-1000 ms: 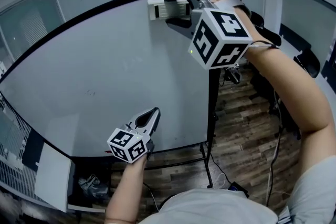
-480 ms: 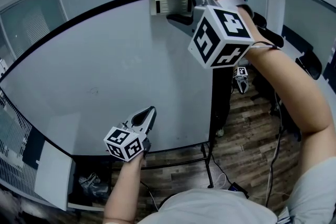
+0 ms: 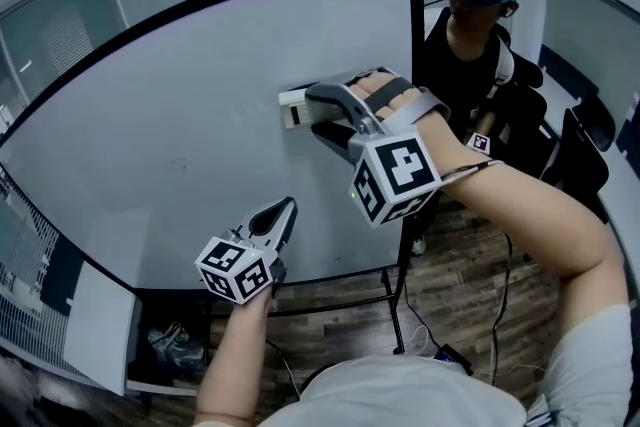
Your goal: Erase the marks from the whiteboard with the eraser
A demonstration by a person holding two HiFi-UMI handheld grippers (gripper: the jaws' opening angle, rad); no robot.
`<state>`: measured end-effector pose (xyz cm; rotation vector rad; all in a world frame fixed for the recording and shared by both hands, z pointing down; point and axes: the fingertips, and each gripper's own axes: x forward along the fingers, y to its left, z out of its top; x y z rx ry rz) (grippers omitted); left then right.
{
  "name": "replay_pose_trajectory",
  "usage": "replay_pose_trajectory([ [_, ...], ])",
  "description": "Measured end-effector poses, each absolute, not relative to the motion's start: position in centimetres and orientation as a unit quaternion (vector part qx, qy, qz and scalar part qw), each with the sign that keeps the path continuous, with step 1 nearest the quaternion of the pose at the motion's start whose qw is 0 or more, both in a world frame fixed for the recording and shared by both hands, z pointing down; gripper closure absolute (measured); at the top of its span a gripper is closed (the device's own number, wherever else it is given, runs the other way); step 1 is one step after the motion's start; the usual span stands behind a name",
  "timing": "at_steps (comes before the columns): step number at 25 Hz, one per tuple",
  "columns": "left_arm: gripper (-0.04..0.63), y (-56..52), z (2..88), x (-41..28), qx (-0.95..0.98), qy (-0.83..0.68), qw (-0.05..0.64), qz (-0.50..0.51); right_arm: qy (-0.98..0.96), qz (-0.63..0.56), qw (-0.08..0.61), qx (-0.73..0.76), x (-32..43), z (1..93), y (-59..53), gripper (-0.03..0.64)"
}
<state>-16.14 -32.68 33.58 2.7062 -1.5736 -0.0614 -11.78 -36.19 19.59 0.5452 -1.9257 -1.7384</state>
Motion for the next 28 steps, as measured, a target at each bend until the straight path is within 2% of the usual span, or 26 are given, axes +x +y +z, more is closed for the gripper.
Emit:
replay_pose_trajectory([
  [10,0.588,-32.0,35.1,-18.6,0.854,-0.519,0.023,-0.022,-0.735,-0.589,0.319,0.102,-14.0,40.5,-35.6,0.383],
  [14,0.588,-31.7,36.0,-18.7,0.852,-0.522,0.031,-0.02,-0.735,-0.583,0.337,0.083,-13.7,44.1,-35.5,0.383],
  [20,0.588,-31.8,36.1,-19.3,0.85,-0.526,0.032,-0.023,-0.714,-0.609,0.332,0.093,-14.0,38.9,-35.7,0.383],
  [28,0.588,-31.6,35.1,-19.0,0.852,-0.522,0.022,-0.027,-0.693,-0.651,0.267,0.157,-14.7,22.0,-35.5,0.383],
])
